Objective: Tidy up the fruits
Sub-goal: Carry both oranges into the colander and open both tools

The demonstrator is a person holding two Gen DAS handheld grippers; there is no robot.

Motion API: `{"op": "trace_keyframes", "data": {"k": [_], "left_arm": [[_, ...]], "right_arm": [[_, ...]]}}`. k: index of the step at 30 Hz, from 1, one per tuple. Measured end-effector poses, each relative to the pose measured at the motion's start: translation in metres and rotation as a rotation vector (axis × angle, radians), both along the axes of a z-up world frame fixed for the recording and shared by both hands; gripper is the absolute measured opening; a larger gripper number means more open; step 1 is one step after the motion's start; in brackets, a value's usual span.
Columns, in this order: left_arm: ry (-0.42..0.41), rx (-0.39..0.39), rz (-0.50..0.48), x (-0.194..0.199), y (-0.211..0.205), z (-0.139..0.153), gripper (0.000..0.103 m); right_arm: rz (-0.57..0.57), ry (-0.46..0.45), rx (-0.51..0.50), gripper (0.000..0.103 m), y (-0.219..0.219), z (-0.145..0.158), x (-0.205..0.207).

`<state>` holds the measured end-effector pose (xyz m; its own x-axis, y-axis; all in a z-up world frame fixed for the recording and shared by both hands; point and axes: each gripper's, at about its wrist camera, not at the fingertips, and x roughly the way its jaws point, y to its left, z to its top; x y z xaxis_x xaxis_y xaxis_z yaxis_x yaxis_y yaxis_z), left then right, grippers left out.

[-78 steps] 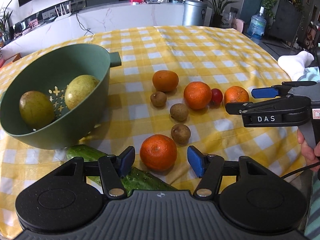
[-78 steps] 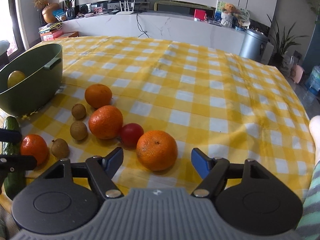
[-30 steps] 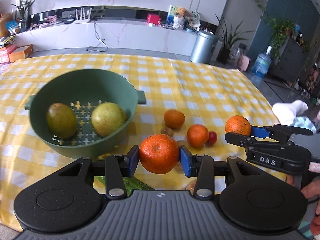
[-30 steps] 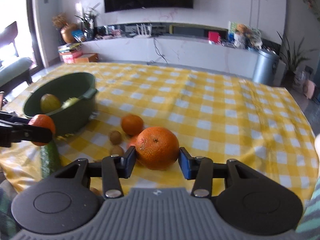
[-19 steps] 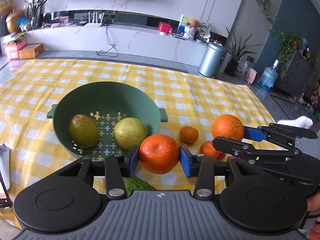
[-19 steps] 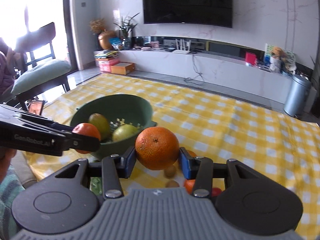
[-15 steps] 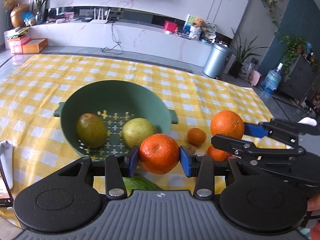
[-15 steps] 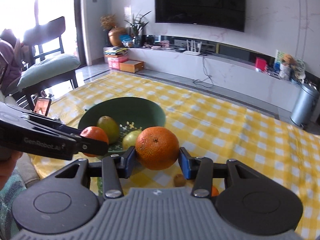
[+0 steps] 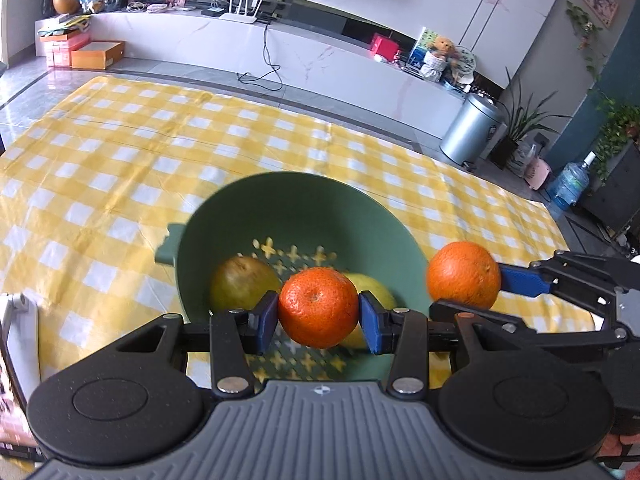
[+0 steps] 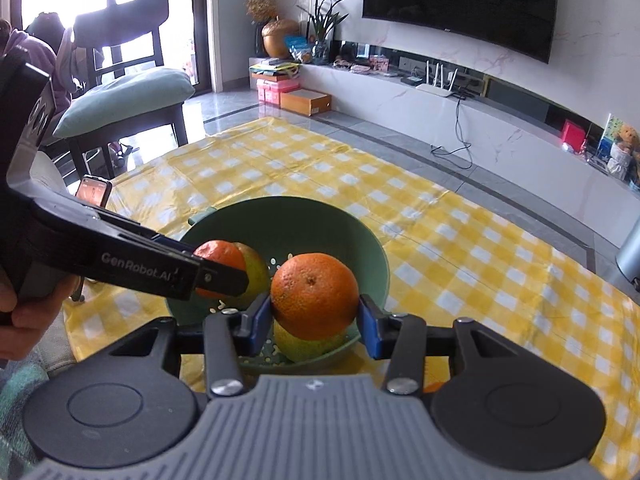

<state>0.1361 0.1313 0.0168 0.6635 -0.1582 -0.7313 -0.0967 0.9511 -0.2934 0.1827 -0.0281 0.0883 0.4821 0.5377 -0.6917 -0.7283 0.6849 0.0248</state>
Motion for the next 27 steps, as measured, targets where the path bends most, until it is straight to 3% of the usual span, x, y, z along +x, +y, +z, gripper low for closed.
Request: {"op": "trace_keyframes", "data": {"k": [16, 23, 27], "left_arm": [[0.111, -0.003, -0.122, 0.010, 0.007, -0.027, 0.049], [0.097, -0.015, -0.149, 0.010, 0.006, -0.028, 0.049], [0.084, 0.026, -0.166, 0.010, 0.002, -0.030, 0.049]], "right_arm": [[0.177, -0.015, -0.165, 0.043, 0.039, -0.030, 0.034], [0.195, 0.000, -0.176, 0.043, 0.044, -0.035, 0.041], [0.193, 0.013, -0.186, 0.043, 0.046, -0.040, 0.043]]}}
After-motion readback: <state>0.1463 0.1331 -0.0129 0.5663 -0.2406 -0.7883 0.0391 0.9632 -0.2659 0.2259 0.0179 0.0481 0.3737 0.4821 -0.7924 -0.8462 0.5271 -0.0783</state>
